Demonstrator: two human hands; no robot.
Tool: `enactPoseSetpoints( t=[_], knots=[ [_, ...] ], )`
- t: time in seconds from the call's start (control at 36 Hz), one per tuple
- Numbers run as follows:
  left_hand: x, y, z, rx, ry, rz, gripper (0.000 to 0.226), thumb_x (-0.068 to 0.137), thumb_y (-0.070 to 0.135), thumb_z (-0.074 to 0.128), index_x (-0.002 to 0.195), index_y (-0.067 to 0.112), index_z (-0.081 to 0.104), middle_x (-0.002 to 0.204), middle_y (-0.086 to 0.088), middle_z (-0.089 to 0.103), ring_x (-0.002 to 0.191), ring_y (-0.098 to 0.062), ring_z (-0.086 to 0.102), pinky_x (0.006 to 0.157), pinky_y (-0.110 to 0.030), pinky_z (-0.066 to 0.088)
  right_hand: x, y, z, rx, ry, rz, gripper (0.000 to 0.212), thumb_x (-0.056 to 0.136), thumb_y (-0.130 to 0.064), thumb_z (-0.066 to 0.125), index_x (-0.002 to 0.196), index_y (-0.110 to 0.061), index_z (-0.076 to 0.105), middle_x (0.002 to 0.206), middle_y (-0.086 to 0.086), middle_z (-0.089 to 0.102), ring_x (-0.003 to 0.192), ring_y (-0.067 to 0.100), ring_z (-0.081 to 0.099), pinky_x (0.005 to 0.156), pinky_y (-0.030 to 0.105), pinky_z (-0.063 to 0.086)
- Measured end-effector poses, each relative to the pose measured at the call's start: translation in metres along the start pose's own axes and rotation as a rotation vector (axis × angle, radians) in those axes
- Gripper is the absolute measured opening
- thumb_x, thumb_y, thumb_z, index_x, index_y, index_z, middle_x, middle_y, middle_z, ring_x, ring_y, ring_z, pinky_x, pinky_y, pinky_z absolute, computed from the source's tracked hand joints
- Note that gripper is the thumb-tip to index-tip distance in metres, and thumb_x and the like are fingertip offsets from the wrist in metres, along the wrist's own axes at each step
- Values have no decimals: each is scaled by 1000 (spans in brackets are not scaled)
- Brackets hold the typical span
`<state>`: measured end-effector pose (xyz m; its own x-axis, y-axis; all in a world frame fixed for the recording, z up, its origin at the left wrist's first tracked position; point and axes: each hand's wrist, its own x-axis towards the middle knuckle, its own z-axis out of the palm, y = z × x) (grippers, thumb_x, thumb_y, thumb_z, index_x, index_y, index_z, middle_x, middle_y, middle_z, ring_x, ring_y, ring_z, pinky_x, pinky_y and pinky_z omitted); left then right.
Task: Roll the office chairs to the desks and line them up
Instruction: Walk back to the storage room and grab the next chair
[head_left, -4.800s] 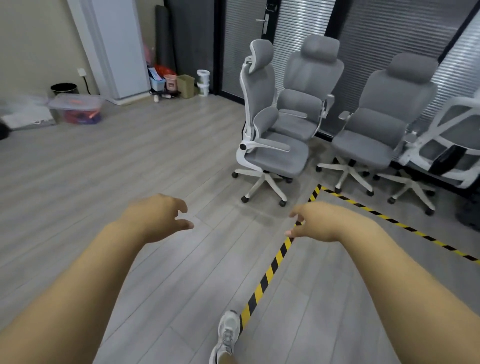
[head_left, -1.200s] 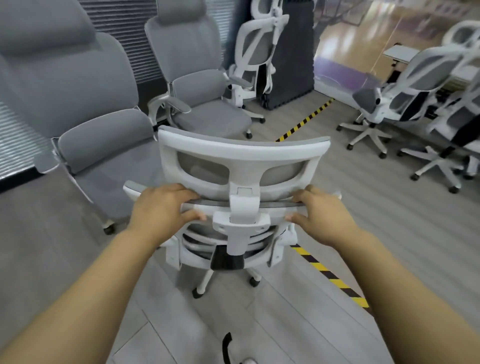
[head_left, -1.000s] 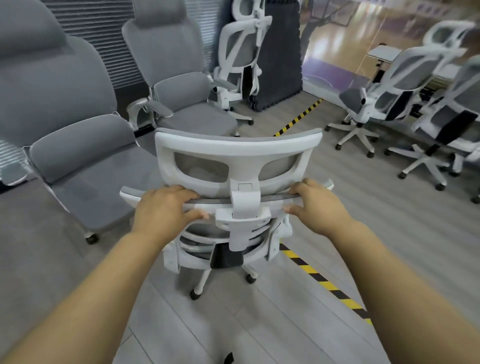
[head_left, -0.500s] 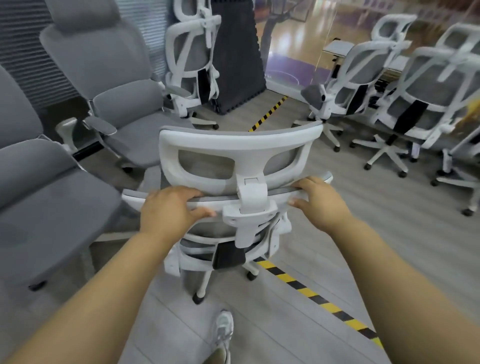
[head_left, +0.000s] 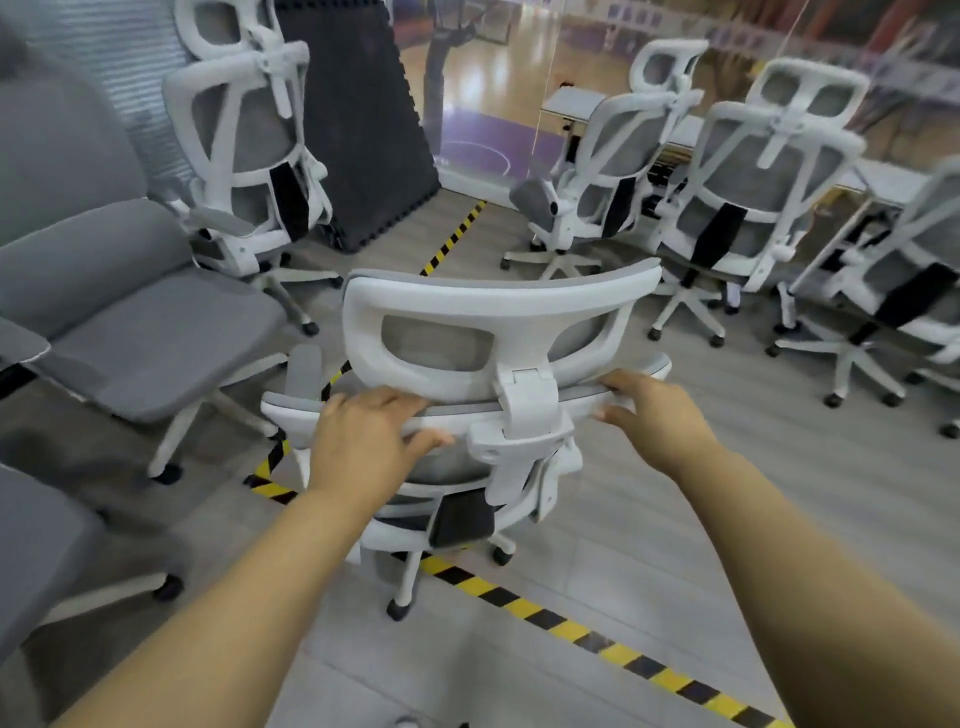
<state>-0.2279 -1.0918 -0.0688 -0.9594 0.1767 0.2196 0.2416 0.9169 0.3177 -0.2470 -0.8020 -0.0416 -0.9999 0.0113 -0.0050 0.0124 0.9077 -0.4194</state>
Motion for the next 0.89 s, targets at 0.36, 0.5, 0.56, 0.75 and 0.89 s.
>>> enactPoseSetpoints(
  t=[0.36,0.5,0.56,0.75,0.89],
  knots=[
    [118,56,43,-92,5,55,35,83,43,62,105,17,69,107,1,68,101,-23,61,91,-37,40,99,93,-39,65,31,25,38,88,-24,64,125,-19,58,125,3,59,114,23,51,81,25,34],
    [150,86,63,-196,-4,-35,32,84,34,66,113,21,67,115,2,61,109,-19,54,90,-24,37,139,137,-57,58,21,-7,38,88,-24,64,125,-19,58,127,2,59,116,23,51,82,26,35],
    [164,100,71,-223,-3,-47,32,84,32,66,114,21,67,114,2,60,107,-18,53,88,-25,40,155,154,-64,49,17,-17,39,88,-24,63,126,-19,57,129,2,58,118,23,50,88,28,37],
    [207,143,90,-239,30,-90,33,88,18,63,121,15,64,118,-3,58,103,-19,54,83,-22,36,206,203,-83,46,9,-40,40,90,-26,61,129,-18,55,133,3,55,122,24,48,95,32,37],
    [231,153,102,-190,58,-130,33,88,15,63,121,11,64,121,-6,59,110,-26,52,85,-24,35,234,232,-95,44,8,-40,42,90,-26,61,130,-16,53,134,4,54,123,25,47,95,33,37]
  ],
)
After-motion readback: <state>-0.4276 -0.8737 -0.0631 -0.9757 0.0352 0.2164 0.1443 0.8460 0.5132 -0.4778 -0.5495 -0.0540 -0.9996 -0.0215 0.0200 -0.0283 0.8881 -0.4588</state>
